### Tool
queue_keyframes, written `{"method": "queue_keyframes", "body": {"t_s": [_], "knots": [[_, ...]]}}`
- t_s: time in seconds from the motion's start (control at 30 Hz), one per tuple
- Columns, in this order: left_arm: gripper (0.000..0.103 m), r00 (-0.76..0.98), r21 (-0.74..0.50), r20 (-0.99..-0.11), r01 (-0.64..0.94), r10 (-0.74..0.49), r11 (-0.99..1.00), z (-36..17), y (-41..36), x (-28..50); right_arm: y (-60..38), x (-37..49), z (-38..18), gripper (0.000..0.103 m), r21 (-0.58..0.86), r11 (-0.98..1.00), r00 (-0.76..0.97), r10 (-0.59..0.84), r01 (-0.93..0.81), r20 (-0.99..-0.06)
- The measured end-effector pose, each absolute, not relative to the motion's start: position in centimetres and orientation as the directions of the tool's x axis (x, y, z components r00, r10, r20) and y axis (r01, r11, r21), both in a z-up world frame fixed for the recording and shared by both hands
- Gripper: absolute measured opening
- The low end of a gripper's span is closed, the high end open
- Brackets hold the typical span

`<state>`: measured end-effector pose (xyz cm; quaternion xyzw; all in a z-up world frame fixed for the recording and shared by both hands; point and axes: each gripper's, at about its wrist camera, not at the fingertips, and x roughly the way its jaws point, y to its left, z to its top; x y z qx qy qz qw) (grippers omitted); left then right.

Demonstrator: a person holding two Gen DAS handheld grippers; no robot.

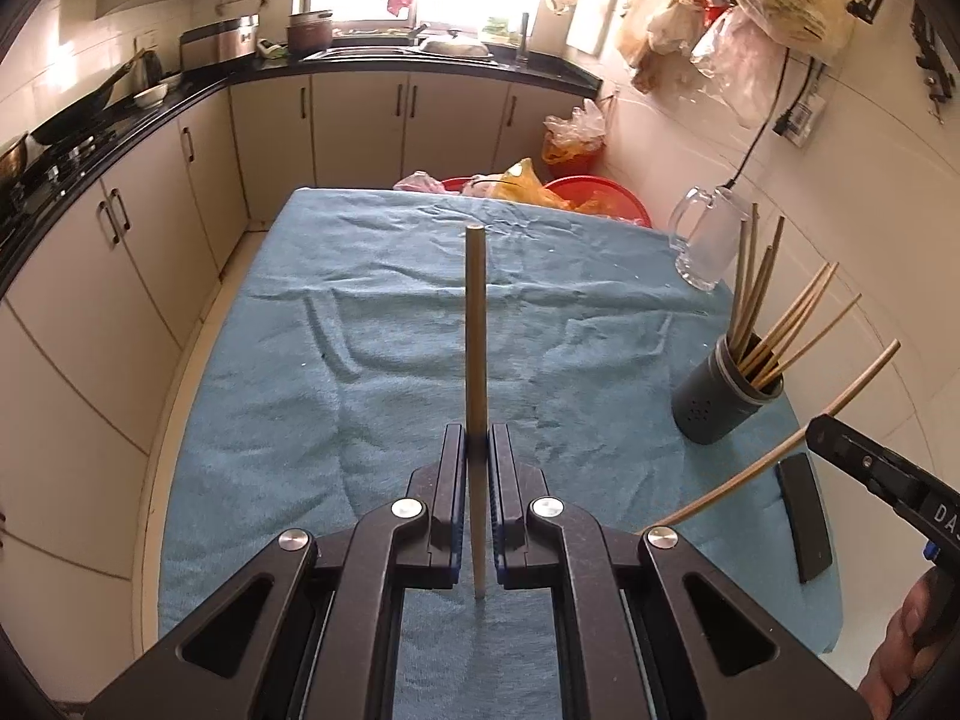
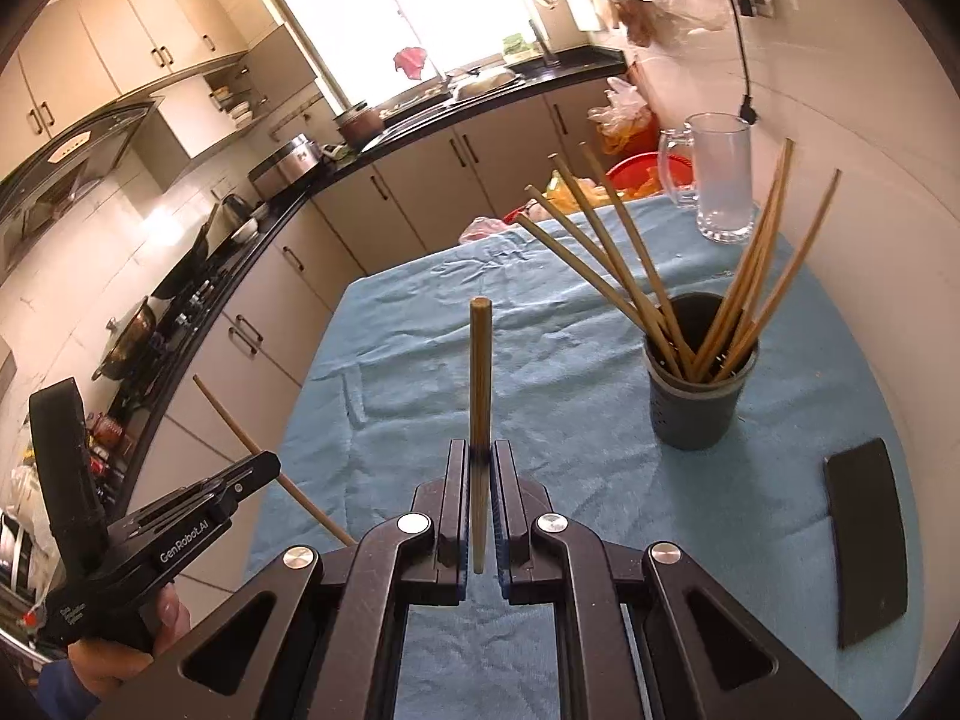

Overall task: Organize utensils
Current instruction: 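Lift the held chopsticks upright and carry both toward the holder cup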

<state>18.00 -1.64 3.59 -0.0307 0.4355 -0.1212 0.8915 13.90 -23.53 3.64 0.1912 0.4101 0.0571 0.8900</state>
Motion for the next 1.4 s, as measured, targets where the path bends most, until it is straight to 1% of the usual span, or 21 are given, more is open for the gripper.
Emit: {"method": "queue_keyframes", "body": {"t_s": [0.17,0.3,0.47,0.83,1.07,1.13,1.27,1.3,1.33,1.37,1.4], "knots": [[0.007,0.590,-0.162,-0.763,0.222,-0.264,0.962,3.5,-2.5,17.9,-24.0,12.4,4.2,0.007,0.366,0.926,0.666,0.214,0.096,-0.714],[0.007,0.596,-0.153,-0.760,0.224,-0.259,0.963,3.8,-3.3,17.4,-24.7,11.8,4.3,0.007,0.373,0.921,0.670,0.209,0.109,-0.712],[0.007,0.605,-0.153,-0.759,0.195,-0.242,0.969,4.2,-4.4,16.8,-25.7,11.9,5.0,0.007,0.375,0.925,0.680,0.234,0.065,-0.694],[0.007,0.645,-0.111,-0.743,0.143,-0.178,0.983,5.9,-7.3,15.1,-28.3,11.8,6.3,0.007,0.400,0.916,0.692,0.303,-0.022,-0.656],[0.007,0.661,-0.085,-0.733,0.144,-0.160,0.986,6.8,-8.7,14.5,-30.1,11.3,6.5,0.007,0.428,0.903,0.703,0.327,-0.035,-0.632],[0.007,0.648,-0.106,-0.741,0.144,-0.174,0.984,6.9,-8.5,14.9,-30.7,11.2,6.7,0.007,0.432,0.901,0.706,0.327,-0.033,-0.629],[0.007,0.521,-0.214,-0.818,0.120,-0.245,0.969,5.3,-6.6,17.8,-31.7,10.8,6.7,0.007,0.443,0.896,0.714,0.323,-0.020,-0.622],[0.012,0.494,-0.230,-0.831,0.114,-0.256,0.967,4.8,-6.3,18.5,-31.8,10.7,6.7,0.007,0.445,0.895,0.716,0.322,-0.018,-0.620],[0.026,0.458,-0.240,-0.850,0.104,-0.261,0.965,3.9,-5.9,19.7,-32.0,10.6,6.7,0.007,0.448,0.894,0.718,0.322,-0.016,-0.617],[0.032,0.435,-0.230,-0.867,0.087,-0.245,0.969,3.2,-5.7,20.6,-32.2,10.5,6.7,0.007,0.451,0.893,0.719,0.321,-0.012,-0.616],[0.035,0.409,-0.223,-0.882,0.075,-0.234,0.972,2.1,-5.6,22.0,-32.3,10.5,6.7,0.007,0.453,0.891,0.721,0.319,-0.008,-0.615]]}}
